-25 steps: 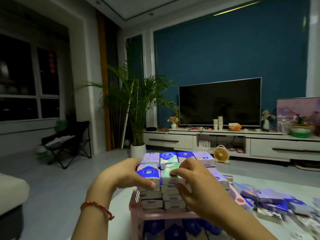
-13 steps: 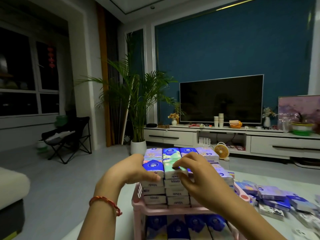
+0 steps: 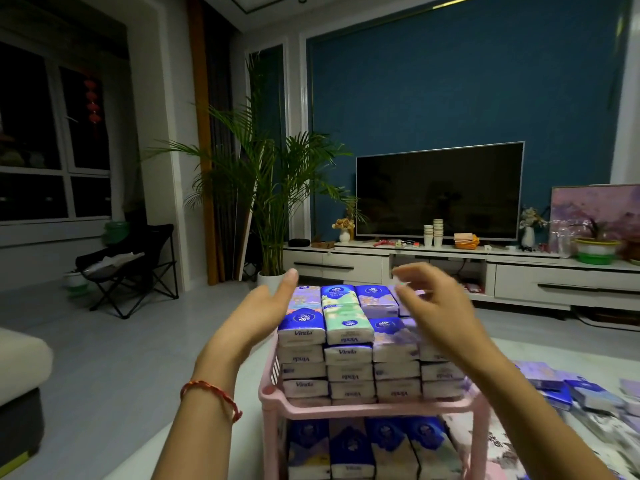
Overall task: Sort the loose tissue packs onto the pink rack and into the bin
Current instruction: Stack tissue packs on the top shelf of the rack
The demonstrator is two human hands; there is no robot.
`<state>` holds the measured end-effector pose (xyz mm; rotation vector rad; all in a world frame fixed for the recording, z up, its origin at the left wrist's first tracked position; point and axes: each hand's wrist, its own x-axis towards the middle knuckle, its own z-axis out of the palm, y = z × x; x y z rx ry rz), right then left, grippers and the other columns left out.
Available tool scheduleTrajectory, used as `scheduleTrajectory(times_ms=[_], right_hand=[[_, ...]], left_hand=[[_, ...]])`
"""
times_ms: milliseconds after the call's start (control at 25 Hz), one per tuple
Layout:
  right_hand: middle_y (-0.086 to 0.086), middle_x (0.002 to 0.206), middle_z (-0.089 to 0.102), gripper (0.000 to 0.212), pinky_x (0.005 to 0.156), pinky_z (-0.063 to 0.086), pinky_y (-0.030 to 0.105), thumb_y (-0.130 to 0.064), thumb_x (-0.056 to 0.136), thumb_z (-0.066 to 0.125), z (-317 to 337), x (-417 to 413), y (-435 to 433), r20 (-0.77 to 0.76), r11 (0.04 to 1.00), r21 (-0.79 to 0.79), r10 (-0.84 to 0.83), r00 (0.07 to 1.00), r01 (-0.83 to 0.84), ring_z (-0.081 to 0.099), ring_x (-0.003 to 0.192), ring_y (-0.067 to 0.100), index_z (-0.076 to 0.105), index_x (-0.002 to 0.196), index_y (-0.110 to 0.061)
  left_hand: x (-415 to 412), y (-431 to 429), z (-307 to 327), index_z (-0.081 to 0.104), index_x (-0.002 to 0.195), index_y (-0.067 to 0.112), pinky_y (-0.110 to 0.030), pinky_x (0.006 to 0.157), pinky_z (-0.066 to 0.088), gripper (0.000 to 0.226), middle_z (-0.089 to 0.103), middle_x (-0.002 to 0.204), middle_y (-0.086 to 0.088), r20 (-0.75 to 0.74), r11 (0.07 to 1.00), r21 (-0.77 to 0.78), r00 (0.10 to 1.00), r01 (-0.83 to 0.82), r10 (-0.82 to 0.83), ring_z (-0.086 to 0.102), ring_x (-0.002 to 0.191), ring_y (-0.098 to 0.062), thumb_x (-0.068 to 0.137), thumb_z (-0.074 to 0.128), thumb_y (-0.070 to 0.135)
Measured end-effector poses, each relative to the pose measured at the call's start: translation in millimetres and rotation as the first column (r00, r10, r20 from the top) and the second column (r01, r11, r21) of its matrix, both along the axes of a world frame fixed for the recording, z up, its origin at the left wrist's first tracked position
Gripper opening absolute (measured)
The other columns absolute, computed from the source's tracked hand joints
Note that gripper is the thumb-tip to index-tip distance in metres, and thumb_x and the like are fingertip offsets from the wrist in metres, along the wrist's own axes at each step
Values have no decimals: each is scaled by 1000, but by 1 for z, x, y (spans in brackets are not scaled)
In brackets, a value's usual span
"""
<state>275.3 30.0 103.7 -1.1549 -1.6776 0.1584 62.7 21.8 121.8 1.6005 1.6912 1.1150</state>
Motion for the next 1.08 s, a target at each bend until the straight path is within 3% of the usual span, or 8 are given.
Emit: scheduleTrajectory(times_ms=[160, 360, 560, 680, 760, 800, 920, 1080], right_hand=[[10, 107, 62, 25, 80, 39, 32, -18, 96, 40, -14, 30, 21, -96, 942, -296, -195, 976, 159, 55, 98, 24, 59, 108, -7], [6, 69, 54, 33, 59, 31, 30, -19, 97, 36, -20, 28, 20, -42, 911, -399, -131, 990, 104, 44, 62, 17, 52, 70, -11], [3, 67, 51, 32, 56, 31, 27, -23, 98, 36, -12, 28, 15, -21, 893, -442, -108, 994, 88, 46, 61, 14, 50, 72, -11], [14, 104, 60, 32, 75, 40, 31, -32, 96, 41, -11, 26, 15, 149, 884, -411, -177, 973, 224, 54, 100, 28, 55, 107, -6], [13, 143, 39, 59, 103, 35, 36, -42, 93, 47, -3, 19, 3, 334, 911, -212, -271, 903, 352, 36, 130, 26, 32, 141, -11], [6, 149, 32, 65, 108, 31, 34, -44, 91, 50, 3, 11, -7, 341, 956, -118, -215, 915, 268, 31, 135, 21, 25, 145, -17], [-8, 147, 34, 66, 103, 32, 24, -43, 87, 58, 11, -23, -36, 415, 987, -127, 139, 899, -93, 33, 131, 8, 28, 143, -29], [-5, 140, 38, 52, 98, 35, 26, -38, 89, 56, -6, -39, -38, 614, 996, -48, 92, 784, -80, 35, 126, 13, 36, 136, -25]], left_hand=[[7, 6, -10, 51, 86, 14, -23, 69, 46, 57, 66, 81, -6, 414, 987, -90, 906, 133, -84, 62, 72, -13, 89, 23, 63], [8, 15, -15, 54, 85, 13, -24, 68, 48, 56, 67, 82, -9, 405, 990, -82, 912, 114, -72, 64, 72, -17, 89, 27, 62], [8, 20, -19, 57, 102, 7, -24, 71, 49, 64, 69, 91, -12, 369, 991, -78, 927, 107, -71, 66, 76, -18, 88, 29, 63], [10, 21, -19, 58, 110, 7, -25, 71, 49, 63, 70, 95, -13, 329, 992, -73, 941, 103, -74, 67, 77, -18, 89, 33, 61], [10, 21, -19, 57, 112, 9, -25, 69, 50, 59, 71, 94, -12, 331, 992, -62, 940, 105, -79, 67, 78, -19, 89, 37, 60], [10, 21, -19, 57, 112, 9, -25, 67, 50, 57, 71, 93, -12, 332, 993, -62, 940, 103, -77, 68, 77, -19, 89, 40, 58], [10, 20, -18, 58, 111, 6, -26, 64, 52, 52, 72, 93, -14, 359, 993, -51, 930, 102, -77, 67, 73, -20, 90, 47, 53], [11, 21, -20, 56, 110, 6, -30, 72, 52, 50, 71, 93, -15, 327, 996, -48, 943, 78, -58, 68, 79, -24, 89, 50, 52]])
